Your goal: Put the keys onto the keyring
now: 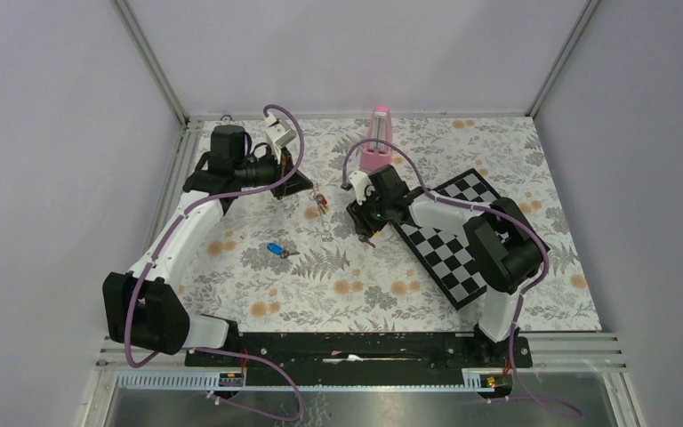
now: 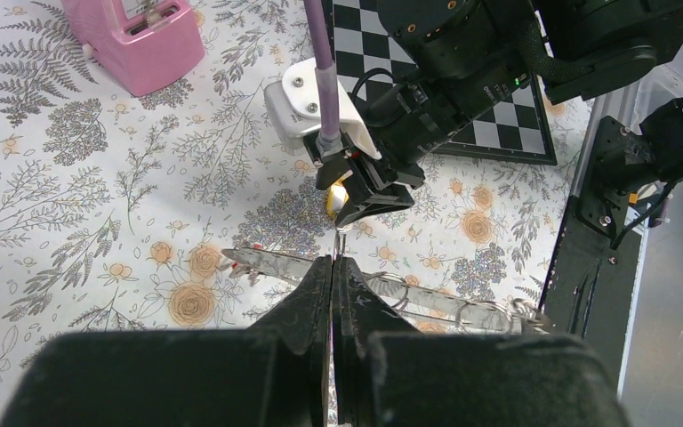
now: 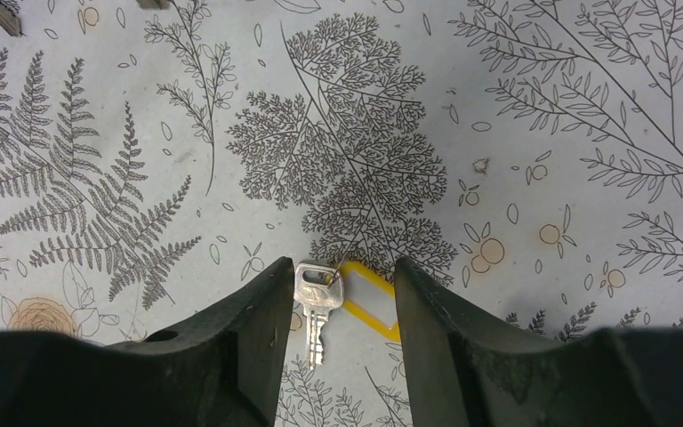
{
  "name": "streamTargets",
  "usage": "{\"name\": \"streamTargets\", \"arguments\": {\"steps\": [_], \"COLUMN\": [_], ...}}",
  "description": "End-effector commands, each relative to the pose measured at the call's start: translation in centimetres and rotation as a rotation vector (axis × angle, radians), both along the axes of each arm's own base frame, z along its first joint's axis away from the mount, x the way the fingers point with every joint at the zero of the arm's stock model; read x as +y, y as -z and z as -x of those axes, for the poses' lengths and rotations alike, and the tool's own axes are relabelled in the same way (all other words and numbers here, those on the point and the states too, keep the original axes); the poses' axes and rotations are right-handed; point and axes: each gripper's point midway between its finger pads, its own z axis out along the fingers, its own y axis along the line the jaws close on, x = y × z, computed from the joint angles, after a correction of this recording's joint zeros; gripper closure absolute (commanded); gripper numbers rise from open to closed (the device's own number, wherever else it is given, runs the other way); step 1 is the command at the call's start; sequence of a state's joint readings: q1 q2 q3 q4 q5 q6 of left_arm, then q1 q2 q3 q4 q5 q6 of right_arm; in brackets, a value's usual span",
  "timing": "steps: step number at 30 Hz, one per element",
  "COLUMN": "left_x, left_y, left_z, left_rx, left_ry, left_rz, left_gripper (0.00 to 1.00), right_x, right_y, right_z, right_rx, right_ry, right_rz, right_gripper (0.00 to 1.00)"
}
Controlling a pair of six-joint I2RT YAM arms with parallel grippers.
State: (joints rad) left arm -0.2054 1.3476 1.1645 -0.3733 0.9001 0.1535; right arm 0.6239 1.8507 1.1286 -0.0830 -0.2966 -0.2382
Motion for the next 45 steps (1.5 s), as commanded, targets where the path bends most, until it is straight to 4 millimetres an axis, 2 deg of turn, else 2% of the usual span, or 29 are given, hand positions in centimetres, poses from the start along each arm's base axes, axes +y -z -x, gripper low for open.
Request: {"name": "streamTargets", "arguments": {"steps": [1, 18, 28, 33, 39, 45], "left_x": [0.0, -0.1, 0.0, 0.1, 0.3, -0.1], "left_y": [-1.9, -1.8, -1.5, -1.3, -0.8, -1.1], "left_z": [-0.5, -0.3, -0.5, -0.8, -1.4, -1.8], "left_rx": [-0.076, -0.074, -0.081, -0.094, -0.109, -0.133], "left_ry": [0.001, 0.001, 0.001, -0.007, -0.020, -0.006], "left_rz": [0.022, 0.028, 0.019, 0.010, -0.005, 0.010], "left_gripper": [1.00, 1.00, 1.00, 1.00, 1.00, 1.00], "right_x": [0.6, 0.0, 0.3, 1.1, 1.5, 1.2], "right_y": [-0.4, 1.7, 1.1, -0.4, -3.3, -9.7], "right_z": [0.0, 0.7, 0.8, 0.7, 0.2, 0.3], "right_rx": [-0.009, 0.021, 0.022, 0.017, -0.041, -0.161], "right_ry": [-0.003, -0.004, -0.016, -0.033, -0.054, -0.130], "right_rz": [0.007, 0.063, 0.046, 0.009, -0.027, -0.124], "right_gripper": [0.49, 0.60, 0.78, 0.99, 1.00, 1.00]}}
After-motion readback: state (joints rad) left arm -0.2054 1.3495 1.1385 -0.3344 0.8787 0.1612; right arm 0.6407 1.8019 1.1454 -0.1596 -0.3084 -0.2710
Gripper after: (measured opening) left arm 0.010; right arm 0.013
